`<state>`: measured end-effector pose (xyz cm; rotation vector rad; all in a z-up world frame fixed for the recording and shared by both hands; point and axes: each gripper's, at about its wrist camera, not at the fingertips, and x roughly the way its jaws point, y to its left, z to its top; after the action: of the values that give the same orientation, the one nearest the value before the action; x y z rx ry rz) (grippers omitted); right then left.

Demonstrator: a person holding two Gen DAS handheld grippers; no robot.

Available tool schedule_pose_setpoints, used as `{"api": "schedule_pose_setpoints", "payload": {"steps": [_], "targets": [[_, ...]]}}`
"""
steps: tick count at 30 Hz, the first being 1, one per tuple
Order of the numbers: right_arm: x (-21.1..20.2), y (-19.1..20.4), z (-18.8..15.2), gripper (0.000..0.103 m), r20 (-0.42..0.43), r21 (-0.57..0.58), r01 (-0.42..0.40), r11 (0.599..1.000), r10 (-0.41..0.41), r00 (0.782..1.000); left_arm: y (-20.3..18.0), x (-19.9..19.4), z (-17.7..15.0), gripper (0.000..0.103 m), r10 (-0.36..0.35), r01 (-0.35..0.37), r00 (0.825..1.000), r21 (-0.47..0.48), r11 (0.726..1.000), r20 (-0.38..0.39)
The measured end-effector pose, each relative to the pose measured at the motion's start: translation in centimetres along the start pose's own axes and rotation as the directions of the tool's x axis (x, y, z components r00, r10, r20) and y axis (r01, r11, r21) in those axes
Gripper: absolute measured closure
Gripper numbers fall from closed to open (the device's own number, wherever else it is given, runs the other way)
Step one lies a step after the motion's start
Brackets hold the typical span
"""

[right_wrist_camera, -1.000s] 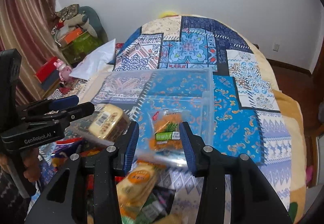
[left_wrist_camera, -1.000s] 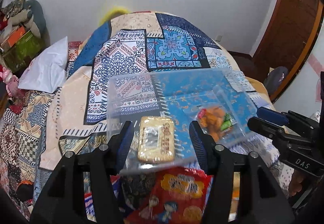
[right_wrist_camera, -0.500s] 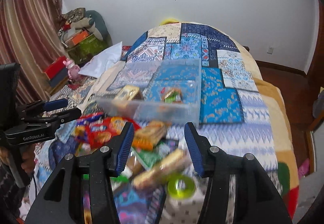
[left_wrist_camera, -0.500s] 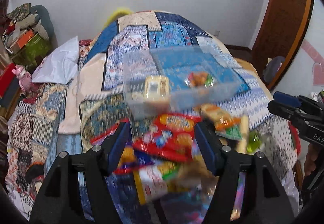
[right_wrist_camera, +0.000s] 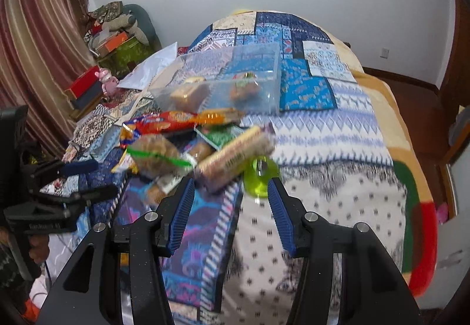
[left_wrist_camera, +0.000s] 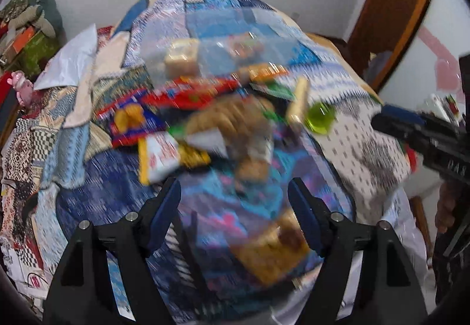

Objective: Organize snacks
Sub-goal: 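Grasp the caramel-topped cracker bag with the left tool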

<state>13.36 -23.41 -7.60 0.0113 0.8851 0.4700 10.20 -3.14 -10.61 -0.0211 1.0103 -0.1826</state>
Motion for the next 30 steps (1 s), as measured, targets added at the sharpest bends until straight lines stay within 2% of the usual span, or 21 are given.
{"api": "schedule_pose_setpoints", "payload": {"steps": [6, 13, 15, 20, 21, 22, 24, 26, 30], "targets": [[-0.9, -0.4, -1.8, 0.054, -0.009, 0.020, 0.011, 1.000, -0.011, 1.000, -2.3, 0.8, -3.0, 0.027, -0.035, 0.038, 0.997, 0.056, 0.998, -0.061], [-1.1, -0.8, -2.7, 0.054, -0.014, 0.041, 0.017, 0.999, -0.017, 1.000, -3.2, 2.3, -4.1, 0.026, -0.074, 0.083, 0.991, 0.078, 0.993, -0.112], [-1.1, -0.9, -2.8, 0.054, -0.017, 0.045, 0.017, 0.999, -0.017, 1.000, -3.6, 2.8, -4.4, 0.023, -0.067, 0.079, 0.991, 0.096, 0.992, -0.119], [-0.7, -1.0, -2.9, 0.054, -0.030, 0.053, 0.014, 0.998, -0.013, 0.999, -4.0, 4.1, -4.9, 0.023, -0.045, 0.062, 0.990, 0.127, 0.990, -0.134], [-0.6, -1.1, -3.0, 0.054, -0.033, 0.054, 0.013, 0.998, -0.011, 0.999, -3.9, 4.3, -4.9, 0.025, -0.047, 0.064, 0.990, 0.122, 0.990, -0.136], [-0.4, -1.1, -3.0, 0.054, -0.035, 0.055, 0.012, 0.998, -0.010, 0.999, -3.7, 4.6, -4.8, 0.030, -0.050, 0.066, 0.989, 0.113, 0.991, -0.138], [-0.2, -1.2, -3.0, 0.054, -0.040, 0.057, 0.010, 0.998, -0.008, 0.999, -3.3, 4.9, -4.6, 0.048, -0.065, 0.079, 0.988, 0.096, 0.992, -0.143], [0.0, -1.3, -2.9, 0.054, -0.044, 0.062, 0.009, 0.998, -0.006, 0.999, -3.0, 4.8, -4.4, 0.057, -0.067, 0.079, 0.989, 0.086, 0.993, -0.130], [0.6, -1.5, -2.9, 0.054, -0.055, 0.072, 0.006, 0.997, -0.002, 0.998, -2.5, 3.9, -3.6, 0.058, -0.077, 0.084, 0.992, 0.069, 0.994, -0.098]]}}
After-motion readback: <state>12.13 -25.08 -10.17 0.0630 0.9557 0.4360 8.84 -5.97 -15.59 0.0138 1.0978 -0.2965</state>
